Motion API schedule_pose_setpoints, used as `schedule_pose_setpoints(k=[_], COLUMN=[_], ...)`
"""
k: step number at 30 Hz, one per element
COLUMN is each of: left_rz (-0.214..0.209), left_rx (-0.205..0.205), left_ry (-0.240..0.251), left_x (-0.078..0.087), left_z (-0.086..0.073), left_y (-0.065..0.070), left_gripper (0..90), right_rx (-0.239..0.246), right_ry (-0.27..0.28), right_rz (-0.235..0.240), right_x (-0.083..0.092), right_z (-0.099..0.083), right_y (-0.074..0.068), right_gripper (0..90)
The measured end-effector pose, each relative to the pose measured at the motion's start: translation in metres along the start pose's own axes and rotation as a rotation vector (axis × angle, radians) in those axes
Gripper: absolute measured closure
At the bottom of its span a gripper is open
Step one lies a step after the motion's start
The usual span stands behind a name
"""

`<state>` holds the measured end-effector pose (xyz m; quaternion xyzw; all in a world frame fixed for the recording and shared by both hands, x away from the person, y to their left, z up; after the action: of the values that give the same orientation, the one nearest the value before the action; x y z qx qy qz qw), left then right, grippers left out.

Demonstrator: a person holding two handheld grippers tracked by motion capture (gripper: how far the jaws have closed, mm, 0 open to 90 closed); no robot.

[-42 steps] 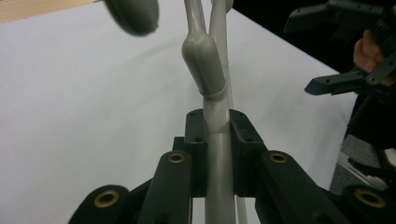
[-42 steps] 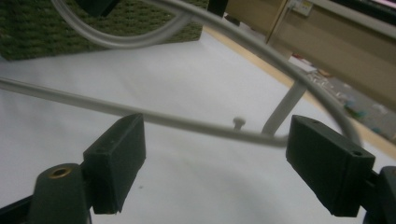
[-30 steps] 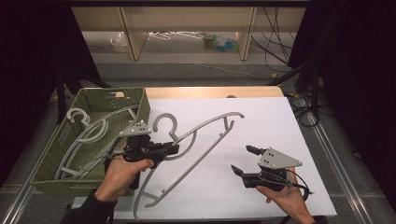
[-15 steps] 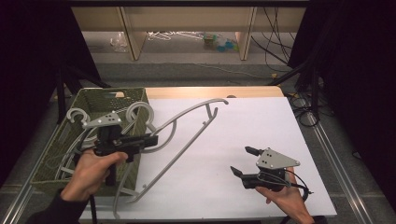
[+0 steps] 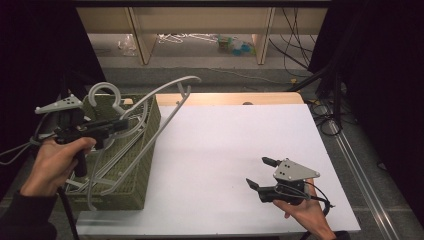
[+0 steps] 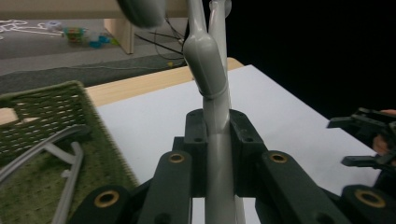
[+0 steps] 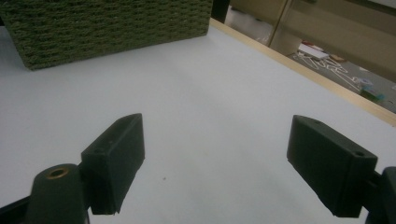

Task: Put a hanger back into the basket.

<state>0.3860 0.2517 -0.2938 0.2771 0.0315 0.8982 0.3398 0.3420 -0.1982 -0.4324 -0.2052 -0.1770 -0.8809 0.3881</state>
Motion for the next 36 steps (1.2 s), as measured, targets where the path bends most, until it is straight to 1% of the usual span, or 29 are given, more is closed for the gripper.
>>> schedule_pose_setpoints(k=[3,5,6,7,8,9,10,13,14,15,17,18,22,25,27,28,33,34,36], left_rz=[0.016,0.032,0.04,0.051,0.056,0.063,0.075,0.102,0.109,0.114,0.124,0.124,0.156,0.17,0.189,0.195,0.219,0.22,0.221], left_rx=[-0.016,-0.01,-0.018,-0.025,-0.02,-0.022,-0.028,-0.03,-0.037,-0.037,-0.05,-0.047,-0.055,-0.062,-0.068,-0.068,-0.096,-0.098,-0.087], left_ry=[-0.009,-0.016,-0.02,-0.023,-0.026,-0.027,-0.028,-0.027,-0.026,-0.027,-0.032,-0.033,-0.041,-0.046,-0.046,-0.046,-0.07,-0.075,-0.082], left_x=[0.0,0.001,0.002,0.002,0.003,0.004,0.005,0.008,0.008,0.009,0.009,0.009,0.01,0.01,0.011,0.011,0.011,0.01,0.009], left_z=[0.001,0.002,0.002,0.003,0.003,0.004,0.005,0.006,0.006,0.006,0.006,0.005,0.002,0.0,-0.001,-0.001,-0.003,-0.004,-0.008], left_y=[-0.012,-0.019,-0.022,-0.026,-0.029,-0.032,-0.036,-0.047,-0.051,-0.055,-0.062,-0.065,-0.079,-0.088,-0.093,-0.096,-0.107,-0.109,-0.114], left_gripper=[79.1,79.1,79.1,79.1,79.1,79.1,79.1,79.1,79.1,79.1,79.1,79.1,79.1,79.1,79.1,79.1,79.1,79.1,79.1], right_rx=[0.0,0.0,0.001,0.002,0.002,0.001,0.004,0.005,0.006,0.005,0.005,0.003,0.002,0.01,0.005,0.007,0.006,0.007,0.006], right_ry=[-0.001,-0.003,-0.008,0.0,-0.002,-0.014,-0.017,-0.016,-0.017,-0.019,-0.018,-0.008,-0.012,-0.023,-0.013,-0.021,-0.016,-0.017,-0.016], right_rz=[0.002,0.002,0.006,0.0,0.002,0.011,0.008,0.009,0.011,0.01,0.011,0.007,0.012,0.017,0.014,0.017,0.014,0.014,0.013], right_x=[0.0,-0.001,0.0,-0.001,-0.001,0.0,0.0,0.0,-0.001,-0.001,-0.001,-0.002,-0.002,-0.002,-0.003,-0.002,-0.003,-0.003,-0.003], right_z=[0.0,0.0,0.0,0.0,0.0,-0.001,-0.001,-0.001,-0.001,-0.001,-0.001,-0.001,-0.001,-0.002,-0.001,-0.001,-0.001,-0.001,-0.001], right_y=[0.0,-0.001,-0.001,-0.001,-0.001,-0.001,-0.001,-0.001,-0.001,-0.001,-0.001,-0.001,-0.001,-0.002,-0.002,-0.002,-0.002,-0.002,-0.002], right_gripper=[20.1,20.0,20.0,20.0,20.0,20.0,20.0,20.0,20.0,20.0,20.0,20.0,20.0,20.0,20.0,20.0,20.0,20.0,20.0])
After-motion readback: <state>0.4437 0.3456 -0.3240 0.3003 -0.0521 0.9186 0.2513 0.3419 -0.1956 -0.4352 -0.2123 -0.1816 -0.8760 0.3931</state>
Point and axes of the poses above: each handheld gripper's, and its own axes: x roughly backward along the jaws, z roughly out of its top, y roughly to its right, the point moved 4 cm from there along -x, roughly forward along the jaws, and after that the axes turned 5 degrees about -y, right-handed, at the moved point
